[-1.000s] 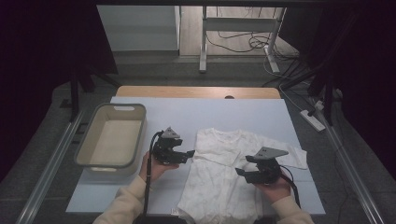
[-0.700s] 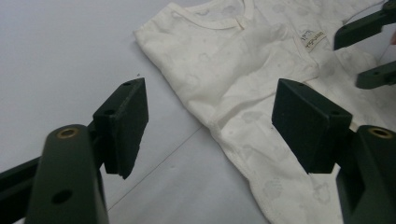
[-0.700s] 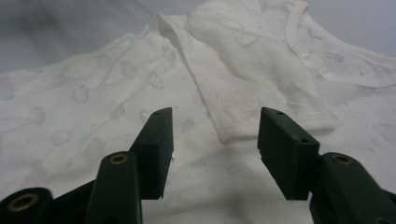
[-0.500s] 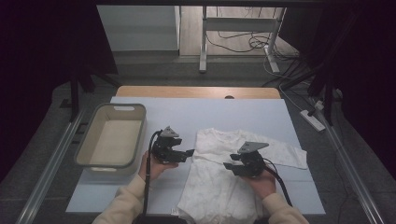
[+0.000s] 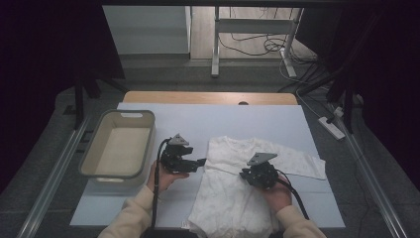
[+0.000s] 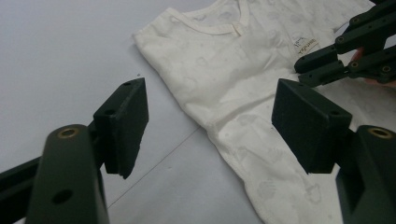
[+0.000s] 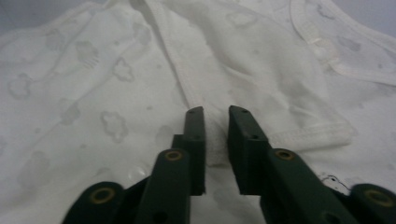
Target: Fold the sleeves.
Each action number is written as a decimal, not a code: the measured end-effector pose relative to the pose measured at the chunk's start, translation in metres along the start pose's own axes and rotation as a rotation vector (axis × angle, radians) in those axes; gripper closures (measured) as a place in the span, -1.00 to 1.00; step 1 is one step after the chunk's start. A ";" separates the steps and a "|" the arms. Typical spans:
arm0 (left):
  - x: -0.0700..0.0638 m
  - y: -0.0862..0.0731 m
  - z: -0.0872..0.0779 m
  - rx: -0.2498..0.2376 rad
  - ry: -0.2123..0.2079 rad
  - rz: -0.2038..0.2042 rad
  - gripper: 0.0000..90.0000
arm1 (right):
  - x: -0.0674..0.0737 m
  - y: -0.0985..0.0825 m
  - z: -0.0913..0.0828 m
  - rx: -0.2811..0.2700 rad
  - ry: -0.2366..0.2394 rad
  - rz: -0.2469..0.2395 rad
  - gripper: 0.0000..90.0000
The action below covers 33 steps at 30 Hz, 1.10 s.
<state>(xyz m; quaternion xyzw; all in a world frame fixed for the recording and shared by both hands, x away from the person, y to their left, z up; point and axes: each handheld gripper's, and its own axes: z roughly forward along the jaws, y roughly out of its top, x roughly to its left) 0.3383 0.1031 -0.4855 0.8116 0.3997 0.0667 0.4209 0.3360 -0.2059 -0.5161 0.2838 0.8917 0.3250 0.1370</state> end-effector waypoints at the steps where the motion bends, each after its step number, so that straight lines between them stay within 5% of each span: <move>1: 0.000 0.000 0.000 0.000 0.002 0.000 -0.38 | 0.000 0.000 0.000 0.003 -0.002 -0.003 0.82; 12: 0.002 0.000 0.001 0.001 0.004 0.000 -0.38 | -0.008 -0.002 -0.018 -0.011 -0.030 -0.023 0.81; 15: 0.001 0.000 0.000 0.002 0.005 0.002 -0.38 | -0.006 -0.004 -0.016 0.009 0.012 -0.022 0.64; 17: 0.001 0.000 0.000 0.002 0.005 0.003 -0.39 | -0.005 -0.003 -0.017 0.001 -0.009 -0.033 0.40; 19: 0.001 0.000 0.000 0.002 0.004 0.003 -0.39 | -0.008 -0.003 -0.021 -0.046 -0.049 -0.008 0.16; 23: 0.003 -0.001 0.000 0.003 0.005 -0.004 -0.39 | -0.024 -0.001 -0.025 -0.110 -0.120 0.060 0.09; 30: 0.003 0.000 -0.001 0.000 0.008 -0.004 -0.39 | -0.057 -0.003 -0.012 -0.082 -0.124 0.207 0.10; 33: 0.005 -0.001 0.000 0.005 0.009 -0.007 -0.39 | -0.062 -0.003 -0.006 -0.073 -0.112 0.223 0.10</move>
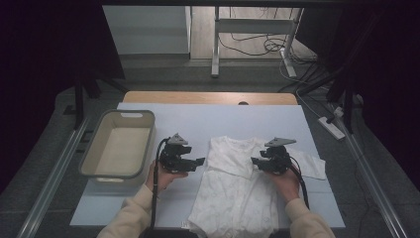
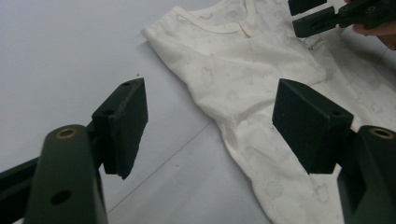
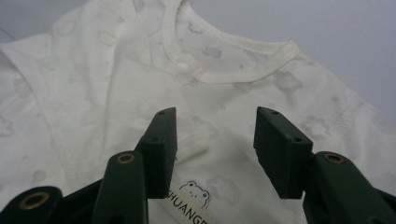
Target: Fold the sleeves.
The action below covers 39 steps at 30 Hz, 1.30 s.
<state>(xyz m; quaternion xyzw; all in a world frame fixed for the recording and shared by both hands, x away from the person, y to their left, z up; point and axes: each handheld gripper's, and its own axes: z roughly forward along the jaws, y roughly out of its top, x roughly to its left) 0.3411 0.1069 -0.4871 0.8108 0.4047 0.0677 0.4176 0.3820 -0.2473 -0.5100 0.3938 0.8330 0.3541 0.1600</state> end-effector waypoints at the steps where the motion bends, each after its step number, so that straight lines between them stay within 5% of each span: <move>1: 0.000 0.000 0.000 -0.001 0.001 -0.001 -0.39 | 0.000 0.000 0.002 0.006 0.002 -0.004 0.12; 10: -0.002 0.001 0.000 -0.004 0.002 0.012 -0.40 | 0.009 -0.001 0.012 0.041 0.040 -0.057 0.69; 16: 0.001 0.001 -0.002 -0.007 0.006 0.007 -0.40 | 0.013 0.000 0.010 0.036 0.038 -0.086 0.91; 26: 0.000 0.002 -0.001 0.001 0.016 -0.004 -0.44 | 0.002 0.012 0.002 -0.010 0.005 -0.077 0.92; 35: 0.002 0.001 -0.002 0.006 0.020 -0.008 -0.46 | -0.006 0.010 0.004 0.021 -0.014 -0.072 0.91; 37: 0.002 0.001 -0.002 0.006 0.021 -0.007 -0.46 | -0.006 0.009 0.005 0.023 -0.010 -0.067 0.80; 39: 0.002 0.001 -0.002 0.007 0.021 -0.005 -0.46 | -0.005 0.008 0.005 0.016 -0.021 -0.061 0.46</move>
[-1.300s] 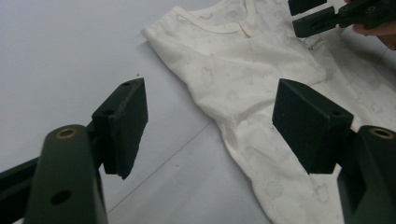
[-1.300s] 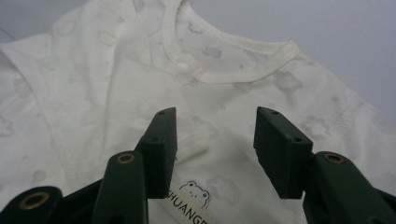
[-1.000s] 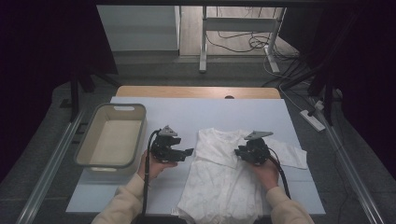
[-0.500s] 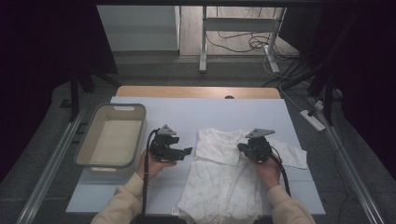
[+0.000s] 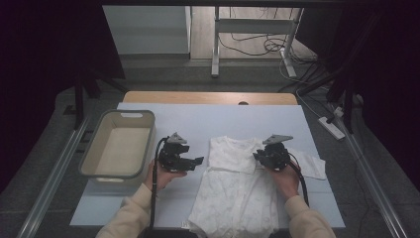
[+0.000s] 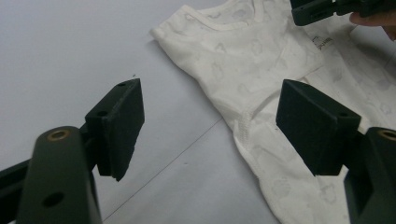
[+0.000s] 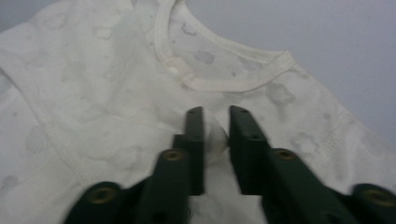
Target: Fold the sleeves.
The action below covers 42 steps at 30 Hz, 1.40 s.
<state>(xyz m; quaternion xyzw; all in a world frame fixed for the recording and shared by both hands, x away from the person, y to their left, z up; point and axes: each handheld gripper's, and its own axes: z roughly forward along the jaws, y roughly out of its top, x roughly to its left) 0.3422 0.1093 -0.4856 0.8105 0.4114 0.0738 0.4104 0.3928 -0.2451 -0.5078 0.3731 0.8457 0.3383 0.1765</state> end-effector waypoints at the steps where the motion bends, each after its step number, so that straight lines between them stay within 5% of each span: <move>1: 0.000 0.000 0.000 0.001 0.000 0.000 -0.46 | 0.000 0.000 -0.001 -0.014 -0.008 0.014 0.32; 4: 0.000 0.000 0.000 0.003 -0.001 0.000 -0.47 | -0.003 0.000 -0.006 -0.055 0.005 0.051 0.05; 9: 0.002 -0.001 0.000 0.006 -0.008 -0.007 -0.46 | -0.007 -0.005 -0.014 -0.082 0.006 0.068 -0.06; 23: 0.003 -0.003 -0.001 0.017 -0.001 0.001 -0.51 | -0.004 -0.015 -0.028 -0.099 0.040 0.022 -0.14; 42: 0.002 -0.004 -0.001 0.032 -0.017 0.011 -0.57 | -0.006 -0.030 -0.048 -0.108 0.010 0.075 -0.18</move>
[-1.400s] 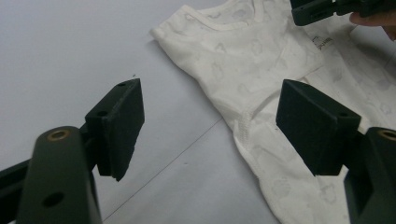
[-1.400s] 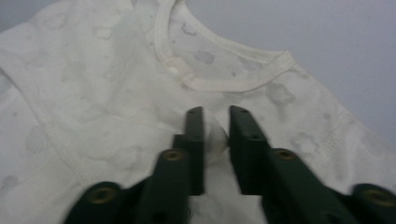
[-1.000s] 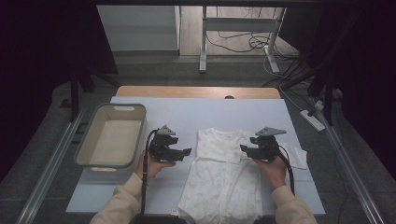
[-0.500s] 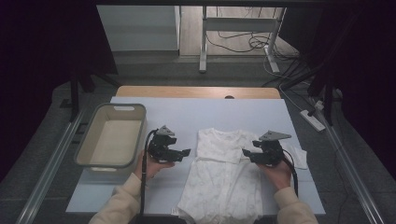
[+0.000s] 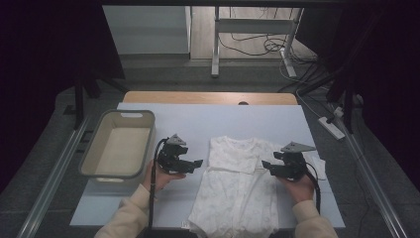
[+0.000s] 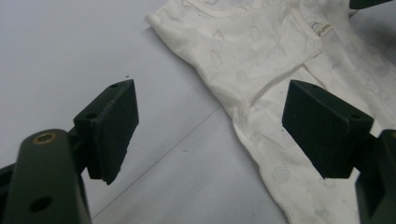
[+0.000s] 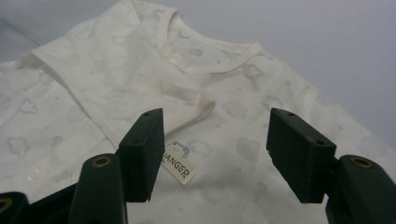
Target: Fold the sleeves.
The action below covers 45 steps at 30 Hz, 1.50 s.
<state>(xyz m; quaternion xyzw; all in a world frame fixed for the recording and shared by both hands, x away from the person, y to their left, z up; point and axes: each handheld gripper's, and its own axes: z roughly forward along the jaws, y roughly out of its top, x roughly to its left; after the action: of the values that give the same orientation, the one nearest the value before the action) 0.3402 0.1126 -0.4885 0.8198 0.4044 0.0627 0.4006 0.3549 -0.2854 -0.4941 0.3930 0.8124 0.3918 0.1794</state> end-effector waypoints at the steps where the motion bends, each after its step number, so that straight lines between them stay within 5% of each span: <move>1: -0.001 0.000 0.000 -0.003 -0.002 -0.002 -0.57 | 0.001 -0.002 -0.003 -0.007 -0.003 0.011 -0.18; 15: -0.002 0.000 -0.001 -0.004 -0.008 0.020 -0.54 | 0.002 -0.019 -0.033 -0.017 -0.043 0.063 -0.19; 25: -0.002 0.001 0.002 0.002 -0.012 0.014 -0.54 | -0.017 -0.020 -0.038 0.000 -0.068 0.048 -0.19; 42: 0.001 0.000 0.002 0.004 -0.011 0.010 -0.54 | -0.053 -0.035 -0.046 0.074 -0.158 0.108 -0.21; 45: 0.001 0.000 0.001 0.003 -0.010 0.010 -0.54 | -0.058 -0.038 -0.046 0.085 -0.145 0.132 -0.23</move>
<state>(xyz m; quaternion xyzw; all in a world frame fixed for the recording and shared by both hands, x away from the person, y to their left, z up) 0.3414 0.1127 -0.4898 0.8226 0.3985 0.0598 0.4012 0.3454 -0.3678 -0.4956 0.4802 0.7854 0.3385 0.1948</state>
